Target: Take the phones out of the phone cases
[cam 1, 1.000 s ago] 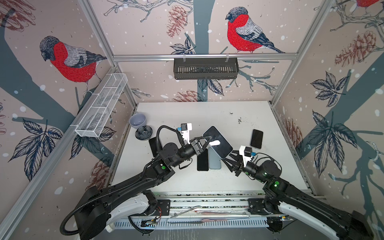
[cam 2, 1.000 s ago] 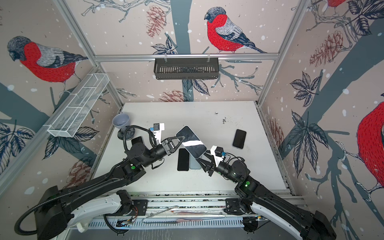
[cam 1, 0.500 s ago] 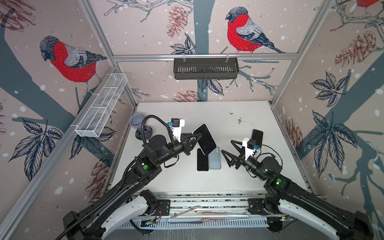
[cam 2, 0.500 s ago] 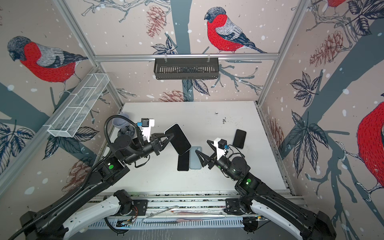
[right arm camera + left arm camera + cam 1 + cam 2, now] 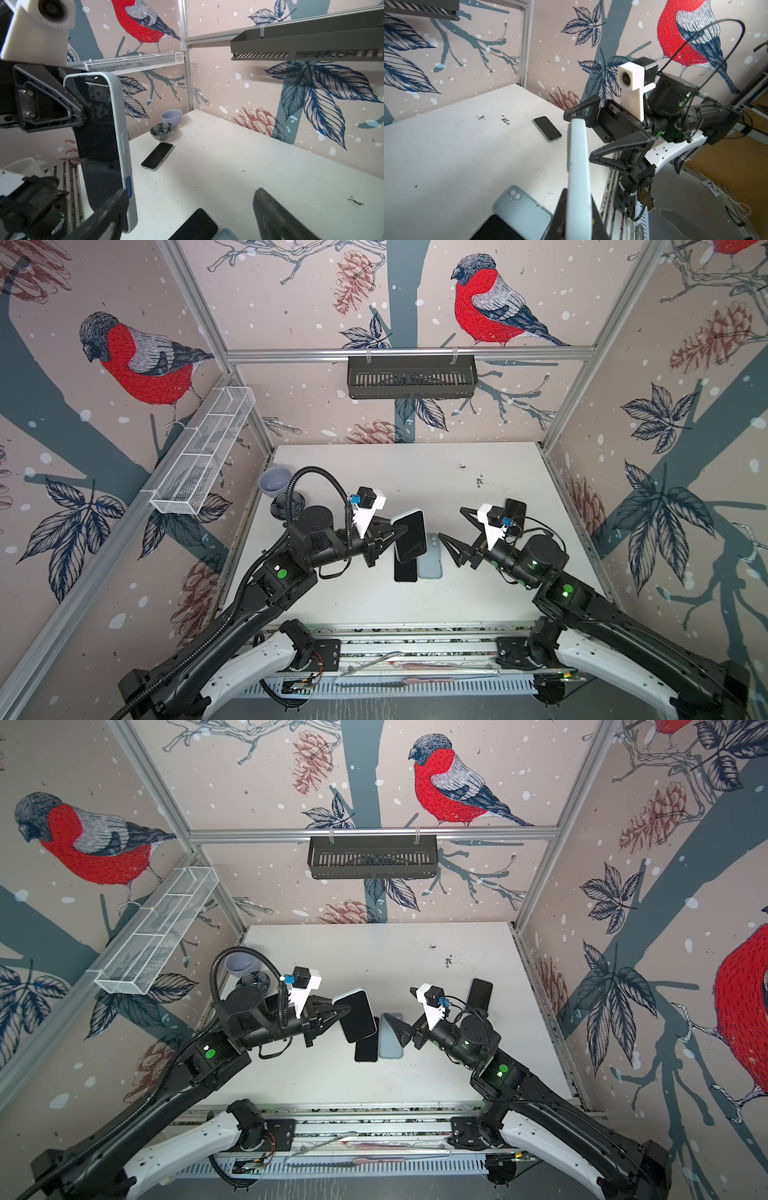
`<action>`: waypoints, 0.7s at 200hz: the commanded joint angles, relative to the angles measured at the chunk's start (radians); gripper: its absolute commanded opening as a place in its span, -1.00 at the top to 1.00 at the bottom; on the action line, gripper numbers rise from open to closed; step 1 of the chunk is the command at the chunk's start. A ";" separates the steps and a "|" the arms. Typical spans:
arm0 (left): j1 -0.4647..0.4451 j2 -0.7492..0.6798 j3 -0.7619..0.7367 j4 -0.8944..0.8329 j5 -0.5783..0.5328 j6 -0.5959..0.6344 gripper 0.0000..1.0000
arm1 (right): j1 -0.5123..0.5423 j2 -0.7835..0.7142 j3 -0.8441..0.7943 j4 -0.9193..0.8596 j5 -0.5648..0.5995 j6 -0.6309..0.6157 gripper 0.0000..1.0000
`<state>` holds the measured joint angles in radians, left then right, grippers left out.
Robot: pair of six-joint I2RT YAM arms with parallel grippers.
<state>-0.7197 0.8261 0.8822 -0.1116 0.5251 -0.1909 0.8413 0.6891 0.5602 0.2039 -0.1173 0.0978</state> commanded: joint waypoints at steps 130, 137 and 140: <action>0.002 0.004 0.011 0.041 0.228 0.113 1.00 | 0.065 0.100 0.018 -0.147 -0.455 -0.294 -0.75; 0.003 0.004 0.011 0.042 0.229 0.113 1.00 | 0.067 0.098 0.018 -0.150 -0.455 -0.298 -0.72; 0.002 0.004 0.011 0.043 0.230 0.113 1.00 | 0.066 0.097 0.017 -0.151 -0.454 -0.299 -0.71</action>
<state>-0.7197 0.8333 0.8948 -0.1421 0.7307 -0.0975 0.9009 0.7948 0.5827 0.0326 -0.5251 -0.1699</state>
